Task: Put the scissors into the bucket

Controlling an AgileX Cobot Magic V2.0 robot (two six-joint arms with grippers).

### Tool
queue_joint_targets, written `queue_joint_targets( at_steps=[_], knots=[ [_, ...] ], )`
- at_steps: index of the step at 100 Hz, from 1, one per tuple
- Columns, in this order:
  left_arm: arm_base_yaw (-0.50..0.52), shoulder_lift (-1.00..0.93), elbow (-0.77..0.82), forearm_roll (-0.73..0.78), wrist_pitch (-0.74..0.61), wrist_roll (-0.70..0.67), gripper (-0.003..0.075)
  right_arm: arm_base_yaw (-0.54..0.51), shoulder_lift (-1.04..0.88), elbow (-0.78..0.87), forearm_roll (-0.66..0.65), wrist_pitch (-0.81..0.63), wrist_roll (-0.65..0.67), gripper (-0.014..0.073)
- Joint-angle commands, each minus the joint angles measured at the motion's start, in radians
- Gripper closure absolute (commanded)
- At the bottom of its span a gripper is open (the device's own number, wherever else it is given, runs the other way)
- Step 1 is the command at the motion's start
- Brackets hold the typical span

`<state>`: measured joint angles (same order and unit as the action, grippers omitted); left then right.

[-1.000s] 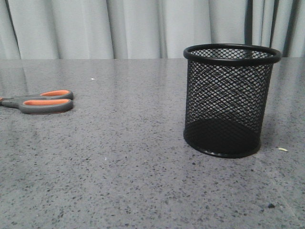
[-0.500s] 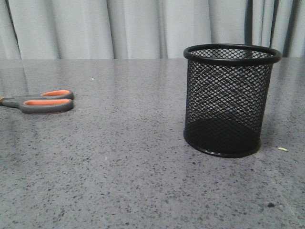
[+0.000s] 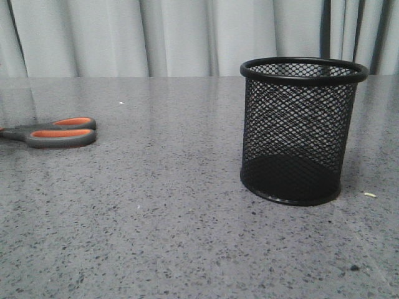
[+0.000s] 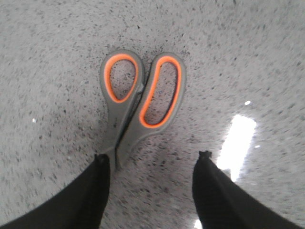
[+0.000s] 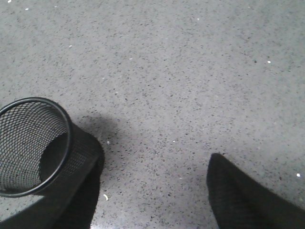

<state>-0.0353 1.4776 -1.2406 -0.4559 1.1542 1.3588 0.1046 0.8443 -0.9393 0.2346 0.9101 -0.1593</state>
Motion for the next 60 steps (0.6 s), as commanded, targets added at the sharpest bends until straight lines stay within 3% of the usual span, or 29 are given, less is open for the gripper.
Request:
queue_joint_targets(
  at_steps=[1,29,60],
  knots=[
    [-0.021,0.025,-0.062,-0.019,-0.017,0.056,0.0351,0.013,-0.001,-0.033,0.010,-0.055,-0.016,0.0156],
    [-0.089,0.169,-0.172,0.189,0.031,0.139,0.0351,0.023,-0.001,-0.033,0.008,-0.049,-0.016,0.0156],
    [-0.108,0.266,-0.216,0.193,0.037,0.164,0.0351,0.023,-0.001,-0.031,0.002,-0.049,-0.016,0.0156]
  ],
)
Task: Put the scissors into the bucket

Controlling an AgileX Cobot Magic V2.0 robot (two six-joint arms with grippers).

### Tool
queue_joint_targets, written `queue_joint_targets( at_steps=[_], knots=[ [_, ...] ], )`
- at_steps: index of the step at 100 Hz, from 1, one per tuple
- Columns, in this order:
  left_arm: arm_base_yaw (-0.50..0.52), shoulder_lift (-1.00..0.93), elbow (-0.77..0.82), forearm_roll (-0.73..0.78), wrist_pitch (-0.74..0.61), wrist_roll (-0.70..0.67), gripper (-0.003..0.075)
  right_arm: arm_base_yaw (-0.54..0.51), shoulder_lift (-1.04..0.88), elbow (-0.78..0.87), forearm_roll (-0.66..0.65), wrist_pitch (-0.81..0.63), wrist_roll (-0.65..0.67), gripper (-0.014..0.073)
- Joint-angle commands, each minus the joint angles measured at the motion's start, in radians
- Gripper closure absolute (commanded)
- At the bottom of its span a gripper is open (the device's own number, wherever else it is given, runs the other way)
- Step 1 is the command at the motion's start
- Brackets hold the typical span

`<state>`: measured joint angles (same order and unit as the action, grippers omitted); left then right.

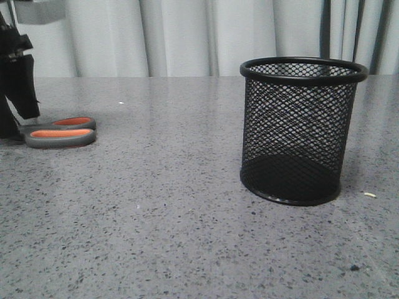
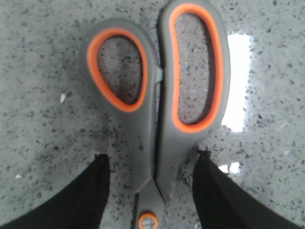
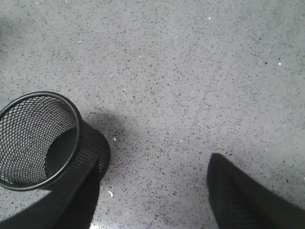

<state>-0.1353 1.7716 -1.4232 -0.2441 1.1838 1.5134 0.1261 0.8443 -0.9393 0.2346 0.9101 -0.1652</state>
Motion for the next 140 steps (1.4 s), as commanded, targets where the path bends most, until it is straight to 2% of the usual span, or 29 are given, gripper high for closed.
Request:
queue_joint_targets(
  at_steps=[1,48,57,72,96,116,128,140],
  knots=[
    [-0.008,-0.025,-0.033,-0.018,0.007,0.012,0.0351,0.001,-0.001,-0.031,0.002,-0.047,-0.010,0.0156],
    [-0.008,0.029,-0.033,-0.023,0.013,0.024,0.0369,0.001,-0.001,-0.031,-0.002,-0.049,-0.010,0.0156],
    [-0.008,0.029,-0.033,-0.027,0.024,0.024,0.0463,0.001,-0.001,-0.031,-0.002,-0.049,-0.010,0.0156],
    [-0.008,0.029,-0.033,-0.026,0.064,0.024,0.0738,0.001,-0.001,-0.031,-0.002,-0.049,-0.010,0.0156],
    [-0.008,-0.025,-0.056,-0.060,0.081,0.022,0.0739,0.001,-0.001,-0.031,-0.002,-0.049,-0.010,0.0156],
    [-0.016,-0.148,-0.175,-0.155,0.092,-0.027,0.0739,0.001,-0.001,-0.031,0.024,-0.054,-0.010,0.0156],
    [-0.058,-0.231,-0.246,-0.154,0.092,-0.065,0.0739,0.001,-0.002,-0.031,0.114,-0.088,-0.010,0.0156],
    [-0.132,-0.305,-0.293,-0.152,0.092,-0.118,0.0739,0.001,-0.002,-0.031,0.303,-0.138,-0.068,0.0157]
  ],
)
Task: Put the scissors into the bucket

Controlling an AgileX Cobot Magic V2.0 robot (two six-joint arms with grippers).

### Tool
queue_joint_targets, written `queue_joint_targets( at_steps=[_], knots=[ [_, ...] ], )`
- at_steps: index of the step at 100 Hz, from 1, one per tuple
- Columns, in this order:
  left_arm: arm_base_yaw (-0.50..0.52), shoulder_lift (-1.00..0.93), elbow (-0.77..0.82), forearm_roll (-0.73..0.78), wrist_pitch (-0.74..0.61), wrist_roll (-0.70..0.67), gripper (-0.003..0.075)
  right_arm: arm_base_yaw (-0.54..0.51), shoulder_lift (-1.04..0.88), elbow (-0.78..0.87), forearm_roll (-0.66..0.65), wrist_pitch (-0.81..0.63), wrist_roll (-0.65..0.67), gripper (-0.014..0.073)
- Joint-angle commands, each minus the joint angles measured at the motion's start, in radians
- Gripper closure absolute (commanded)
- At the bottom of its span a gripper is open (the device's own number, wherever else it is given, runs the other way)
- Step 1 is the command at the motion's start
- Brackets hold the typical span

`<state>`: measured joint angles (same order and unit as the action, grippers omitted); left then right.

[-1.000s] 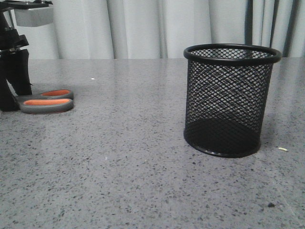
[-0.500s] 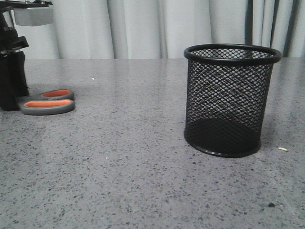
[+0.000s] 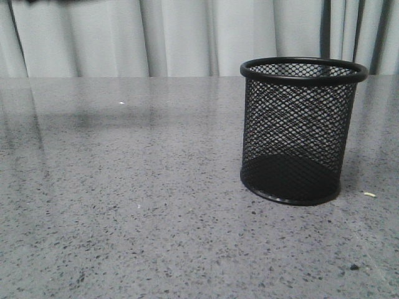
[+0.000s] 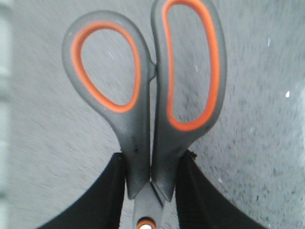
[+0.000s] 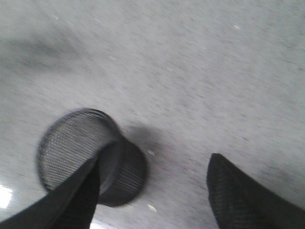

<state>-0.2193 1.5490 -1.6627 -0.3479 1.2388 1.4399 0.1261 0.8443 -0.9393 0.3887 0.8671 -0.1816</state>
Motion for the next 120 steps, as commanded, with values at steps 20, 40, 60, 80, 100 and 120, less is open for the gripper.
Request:
queue_joint_targets(
  at_steps=[20,40,60,80,100,120],
  knots=[
    [-0.229,-0.172,-0.074,-0.039,0.016,-0.117,0.0739,0.001,-0.002,-0.031,0.648,-0.117,-0.309,0.0157],
    [-0.390,-0.192,-0.074,-0.031,-0.029,-0.155,0.0739,0.001,0.010,-0.031,0.907,-0.099,-0.443,0.0157],
    [-0.513,-0.192,-0.074,0.007,-0.119,-0.239,0.0739,0.001,0.010,-0.031,0.933,-0.073,-0.445,0.0157],
    [-0.554,-0.190,-0.074,0.008,-0.157,-0.251,0.0739,0.001,0.015,-0.031,0.933,-0.062,-0.445,0.0157],
    [-0.562,-0.177,-0.074,-0.004,-0.169,-0.255,0.0739,0.001,0.070,-0.031,0.968,-0.007,-0.450,0.0158],
    [-0.562,-0.175,-0.074,-0.004,-0.169,-0.255,0.0739,0.001,0.112,-0.031,1.035,0.014,-0.524,0.0297]
  ],
)
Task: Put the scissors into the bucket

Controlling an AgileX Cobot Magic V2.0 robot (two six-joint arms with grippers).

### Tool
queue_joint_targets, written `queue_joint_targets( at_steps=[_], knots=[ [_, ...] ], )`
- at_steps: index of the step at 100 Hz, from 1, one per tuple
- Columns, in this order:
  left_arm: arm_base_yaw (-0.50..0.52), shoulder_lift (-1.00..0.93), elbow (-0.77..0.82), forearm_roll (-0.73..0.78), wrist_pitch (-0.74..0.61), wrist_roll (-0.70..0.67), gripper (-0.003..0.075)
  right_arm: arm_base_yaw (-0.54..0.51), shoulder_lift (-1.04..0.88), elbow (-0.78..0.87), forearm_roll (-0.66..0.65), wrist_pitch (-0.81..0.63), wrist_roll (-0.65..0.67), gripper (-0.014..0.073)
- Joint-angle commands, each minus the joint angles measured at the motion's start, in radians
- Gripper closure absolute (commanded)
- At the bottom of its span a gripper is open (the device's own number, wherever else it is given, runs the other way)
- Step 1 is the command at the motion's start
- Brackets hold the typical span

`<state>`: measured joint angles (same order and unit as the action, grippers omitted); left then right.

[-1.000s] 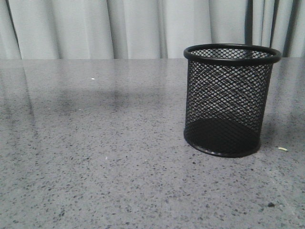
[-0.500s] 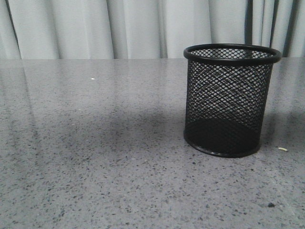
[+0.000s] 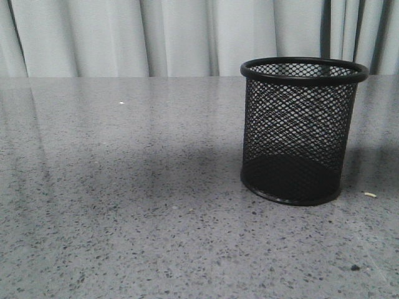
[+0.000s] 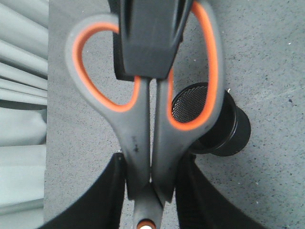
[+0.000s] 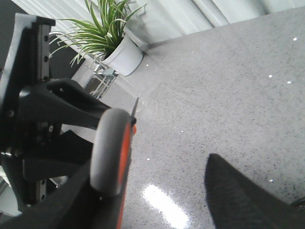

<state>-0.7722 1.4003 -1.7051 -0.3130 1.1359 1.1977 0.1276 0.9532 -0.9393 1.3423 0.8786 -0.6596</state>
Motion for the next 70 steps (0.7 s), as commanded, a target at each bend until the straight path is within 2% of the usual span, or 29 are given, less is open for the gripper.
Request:
queue_joint_targets(
  at_steps=[1,19,32,53,70],
  knots=[
    [-0.009,-0.027,-0.031,-0.039,-0.066,-0.012,0.0739,0.000,0.004,-0.031,0.082,0.004,-0.052,0.0322],
    [-0.009,-0.027,-0.031,-0.046,-0.066,-0.012,0.0738,0.000,0.017,-0.031,0.082,0.014,-0.065,0.0670],
    [-0.009,-0.027,-0.031,-0.072,-0.062,-0.012,0.0709,0.000,0.021,-0.031,0.078,0.012,-0.069,0.0662],
    [-0.009,-0.048,-0.031,-0.085,-0.050,-0.025,0.0511,0.000,0.021,-0.033,0.065,0.010,-0.105,0.0661],
    [0.013,-0.121,-0.034,-0.083,-0.095,-0.115,0.0360,0.000,-0.001,-0.035,-0.046,-0.039,-0.109,0.0659]
  ],
)
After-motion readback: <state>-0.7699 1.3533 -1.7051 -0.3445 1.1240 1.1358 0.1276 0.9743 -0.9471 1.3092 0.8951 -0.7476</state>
